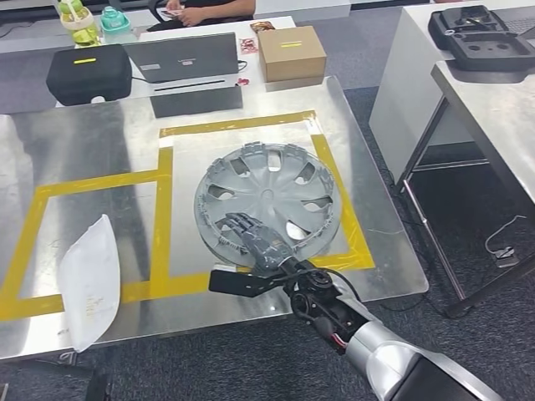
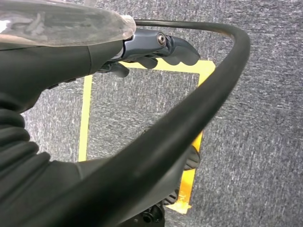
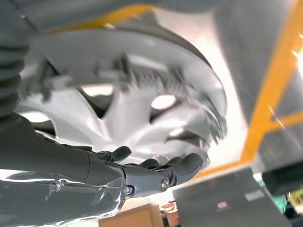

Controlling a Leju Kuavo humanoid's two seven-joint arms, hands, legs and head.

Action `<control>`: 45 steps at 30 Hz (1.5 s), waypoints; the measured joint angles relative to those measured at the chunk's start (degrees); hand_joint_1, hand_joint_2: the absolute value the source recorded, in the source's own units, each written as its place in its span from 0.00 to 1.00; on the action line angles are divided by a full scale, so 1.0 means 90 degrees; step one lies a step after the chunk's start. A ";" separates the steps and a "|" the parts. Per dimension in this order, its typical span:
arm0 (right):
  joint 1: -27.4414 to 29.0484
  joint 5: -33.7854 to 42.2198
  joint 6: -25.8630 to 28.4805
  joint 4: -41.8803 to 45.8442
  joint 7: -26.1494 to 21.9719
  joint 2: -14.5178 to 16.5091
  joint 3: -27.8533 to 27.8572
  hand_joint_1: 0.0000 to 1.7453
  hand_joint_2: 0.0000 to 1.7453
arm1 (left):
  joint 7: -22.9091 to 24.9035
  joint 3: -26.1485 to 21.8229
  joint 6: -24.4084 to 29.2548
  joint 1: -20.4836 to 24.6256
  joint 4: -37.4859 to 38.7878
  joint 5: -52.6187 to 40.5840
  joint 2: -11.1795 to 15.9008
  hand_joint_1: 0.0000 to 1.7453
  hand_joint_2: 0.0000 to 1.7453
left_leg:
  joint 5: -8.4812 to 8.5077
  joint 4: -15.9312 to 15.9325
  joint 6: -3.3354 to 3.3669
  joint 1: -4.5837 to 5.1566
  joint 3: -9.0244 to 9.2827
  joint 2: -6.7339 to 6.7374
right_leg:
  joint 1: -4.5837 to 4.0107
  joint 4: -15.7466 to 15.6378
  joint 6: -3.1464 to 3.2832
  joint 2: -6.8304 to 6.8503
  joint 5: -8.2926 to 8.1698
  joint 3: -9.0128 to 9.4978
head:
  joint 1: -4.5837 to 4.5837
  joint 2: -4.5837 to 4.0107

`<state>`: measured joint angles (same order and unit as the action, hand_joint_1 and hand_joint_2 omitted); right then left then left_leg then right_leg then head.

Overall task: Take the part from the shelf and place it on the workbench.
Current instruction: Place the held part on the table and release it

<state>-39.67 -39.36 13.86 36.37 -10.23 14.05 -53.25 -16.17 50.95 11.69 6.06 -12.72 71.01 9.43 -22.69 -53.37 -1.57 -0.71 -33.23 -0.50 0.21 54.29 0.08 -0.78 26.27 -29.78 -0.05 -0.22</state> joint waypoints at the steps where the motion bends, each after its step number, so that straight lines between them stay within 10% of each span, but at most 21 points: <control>1: 0.0001 0.0105 -0.0027 0.0093 -0.0016 -0.0001 0.0057 0.00 0.00 | 0.0000 0.0000 0.0000 -0.0002 0.0000 0.0000 0.0001 0.00 0.00 | 0.0000 0.0000 0.0000 0.0000 0.0000 0.0000 | 0.0000 -0.0002 0.0000 0.0000 0.0000 0.0001 | -0.0006 0.0000; 13: 0.0606 0.5518 -0.1904 0.2754 -0.1510 -0.0341 0.0816 0.00 0.00 | 0.0025 0.0000 0.0024 -0.0042 0.0000 0.0109 0.0010 0.00 0.00 | -0.0012 -0.0004 0.0011 0.0002 -0.0004 0.0003 | 0.0005 -0.0033 -0.0004 -0.0003 -0.0001 0.0009 | -0.0029 0.0000; 18: 0.0898 0.6103 -0.2684 0.3808 -0.1586 -0.0543 0.0831 0.00 0.00 | 0.0055 0.0000 -0.0002 -0.0058 0.0000 0.0118 0.0047 0.00 0.00 | 0.0048 0.0131 0.0183 -0.0020 0.0093 0.0038 | 0.0027 -0.0044 -0.0133 -0.0003 0.0027 0.0029 | 0.0002 0.0000; 23: 0.1076 0.6146 -0.2991 0.4290 -0.1624 -0.0750 0.0738 0.00 0.00 | 0.0092 -0.0002 -0.0013 -0.0050 0.0000 0.0119 0.0045 0.00 0.00 | 0.0113 0.0281 0.0198 -0.0101 0.0181 0.0098 | 0.0083 0.1666 -0.0256 0.0027 0.0862 -0.0714 | -0.0201 0.0000; 25: 0.1139 0.6153 -0.3009 0.4402 -0.1629 -0.0819 0.0702 0.00 0.00 | 0.0100 -0.0002 -0.0016 -0.0051 0.0000 0.0119 0.0042 0.00 0.00 | 0.0106 0.0254 0.0165 -0.0131 0.0177 0.0096 | 0.0133 0.1543 -0.0306 0.0039 0.0666 -0.0636 | -0.0275 0.0000; 28: 0.1150 0.6220 -0.3143 0.4542 -0.1663 -0.0871 0.0661 0.00 0.00 | 0.0104 0.0000 -0.0016 -0.0047 0.0000 0.0121 0.0036 0.00 0.00 | 0.0078 0.0152 0.0043 -0.0166 0.0143 0.0086 | 0.0165 0.0228 -0.0328 0.0033 0.0074 0.0019 | -0.0394 0.0000; 33: 0.1210 0.6203 -0.3345 0.4606 -0.1814 -0.0895 0.0568 0.00 0.00 | 0.0115 -0.0001 0.0011 -0.0045 0.0000 0.0152 0.0036 0.00 0.00 | 0.0105 0.0083 -0.0190 -0.0196 -0.0004 0.0083 | 0.0106 -0.0112 -0.0089 0.0006 -0.0119 0.0086 | -0.0391 0.0000; 38: 0.1224 0.6228 -0.3453 0.4602 -0.1907 -0.0893 0.0493 0.00 0.00 | 0.0127 0.0000 0.0055 -0.0038 0.0000 0.0217 0.0033 0.00 0.00 | -0.0964 -0.1729 -0.0238 -0.0209 -0.0713 0.0080 | 0.0098 -0.0168 0.0080 0.0086 -0.0287 -0.0078 | -0.0167 0.0000; 40: 0.1232 0.6215 -0.3461 0.4595 -0.1933 -0.0893 0.0474 0.00 0.50 | 0.0134 -0.0001 0.0063 -0.0046 0.0000 0.0222 0.0033 0.00 0.00 | -0.0944 -0.1797 -0.0255 -0.0216 -0.0645 0.0081 | 0.0104 -0.0143 0.0051 0.0091 -0.0332 -0.0164 | -0.0142 0.0000; 42: 0.1233 0.6178 -0.3459 0.4595 -0.1961 -0.0893 0.0463 0.00 1.00 | 0.0136 -0.0001 0.0068 -0.0038 -0.0001 0.0223 0.0031 0.00 0.00 | -0.0611 -0.0922 -0.0288 -0.0241 -0.0113 0.0080 | 0.0129 -0.0084 -0.0010 0.0087 -0.0361 -0.0243 | -0.0118 0.0000; 45: 0.1225 0.6143 -0.3459 0.4600 -0.1980 -0.0893 0.0445 0.00 1.00 | 0.0135 -0.0002 0.0078 -0.0011 -0.0004 0.0224 0.0003 0.00 0.00 | -0.0397 -0.0098 -0.0243 -0.0239 0.0327 0.0025 | 0.0086 0.0037 -0.0132 0.0071 -0.0380 -0.0346 | -0.0057 0.0000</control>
<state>-28.65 15.93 -17.27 77.77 -28.05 6.01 -49.25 -14.96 50.93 12.39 5.96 -12.76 73.03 9.45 -26.26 -54.25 -3.76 -2.86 -30.29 -0.27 0.99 54.62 -1.11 -0.14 22.85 -32.90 -0.57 -0.22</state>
